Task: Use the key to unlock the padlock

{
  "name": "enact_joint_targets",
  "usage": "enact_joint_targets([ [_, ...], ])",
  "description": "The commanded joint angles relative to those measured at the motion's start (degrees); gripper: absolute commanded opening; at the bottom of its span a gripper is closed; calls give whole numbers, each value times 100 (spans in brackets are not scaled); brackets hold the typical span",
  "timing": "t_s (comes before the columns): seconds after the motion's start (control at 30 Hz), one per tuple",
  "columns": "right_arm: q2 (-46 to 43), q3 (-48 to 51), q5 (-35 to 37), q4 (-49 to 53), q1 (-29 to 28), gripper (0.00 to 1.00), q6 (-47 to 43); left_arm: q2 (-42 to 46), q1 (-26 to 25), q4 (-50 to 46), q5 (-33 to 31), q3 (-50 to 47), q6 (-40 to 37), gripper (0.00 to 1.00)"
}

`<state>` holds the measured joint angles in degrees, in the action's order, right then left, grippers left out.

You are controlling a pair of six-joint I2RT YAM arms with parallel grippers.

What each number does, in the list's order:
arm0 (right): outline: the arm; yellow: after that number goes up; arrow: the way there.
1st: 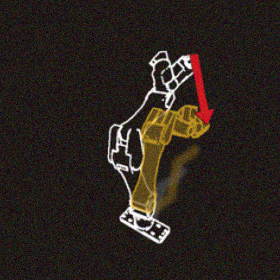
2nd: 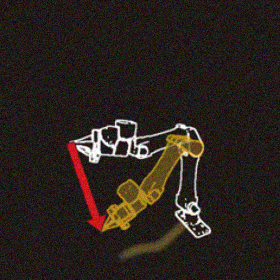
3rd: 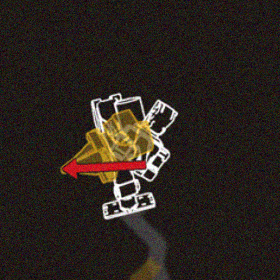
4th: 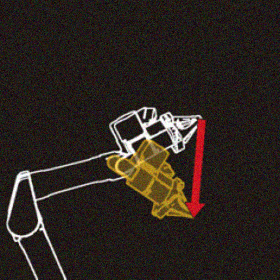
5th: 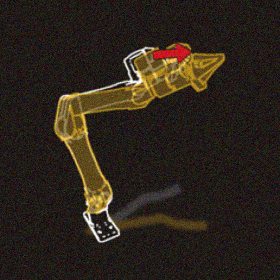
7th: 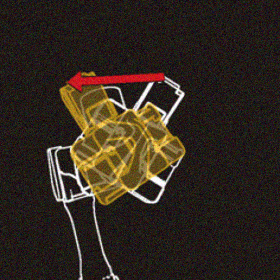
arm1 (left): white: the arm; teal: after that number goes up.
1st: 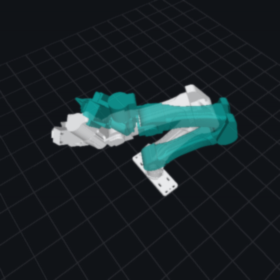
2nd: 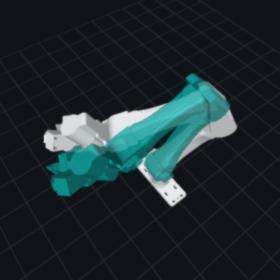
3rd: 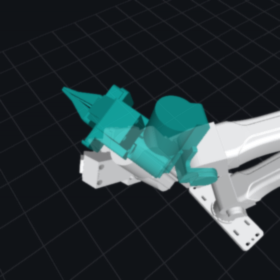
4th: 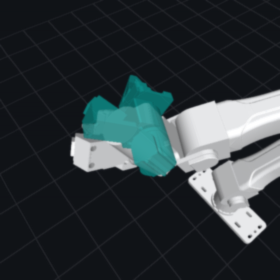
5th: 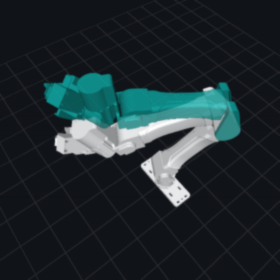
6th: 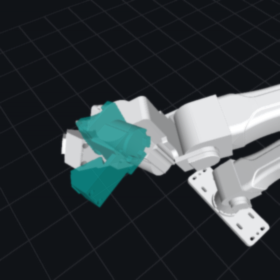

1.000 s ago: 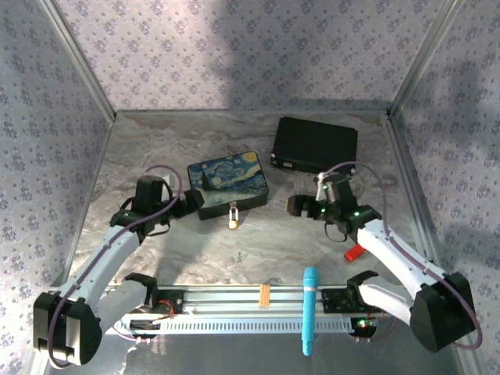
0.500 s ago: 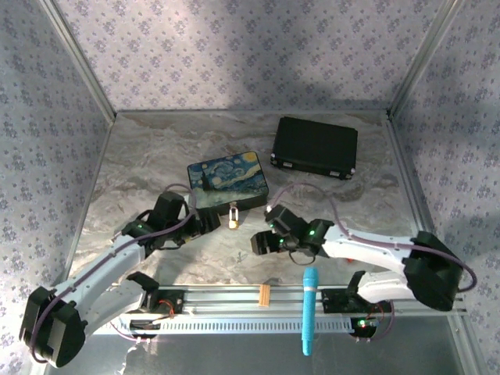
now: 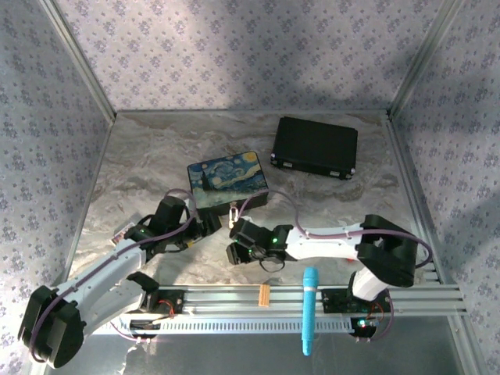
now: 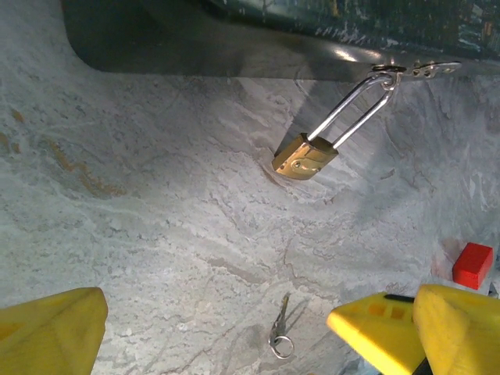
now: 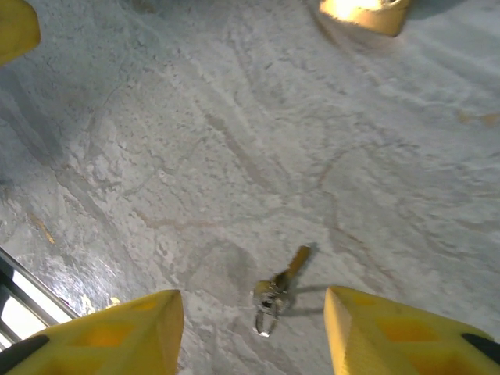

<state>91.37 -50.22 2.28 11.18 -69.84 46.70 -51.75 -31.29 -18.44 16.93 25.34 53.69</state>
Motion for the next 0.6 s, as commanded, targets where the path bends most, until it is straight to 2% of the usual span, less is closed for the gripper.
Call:
enact_joint_targets([
  [0.0,250,-358,284,469,-133,48,46,66,-44,-131,-69,2,19,100],
  [0.2,611,-811,779,1343,-308,42,338,76,-43,-122,-127,-60,8,100],
  [0.4,907,-944,659,1419,-433,37,314,75,-44,14,-146,-159,95,100],
  [0.57,1075,-1103,839,1765,-467,32,232,62,-44,25,-188,-170,91,100],
])
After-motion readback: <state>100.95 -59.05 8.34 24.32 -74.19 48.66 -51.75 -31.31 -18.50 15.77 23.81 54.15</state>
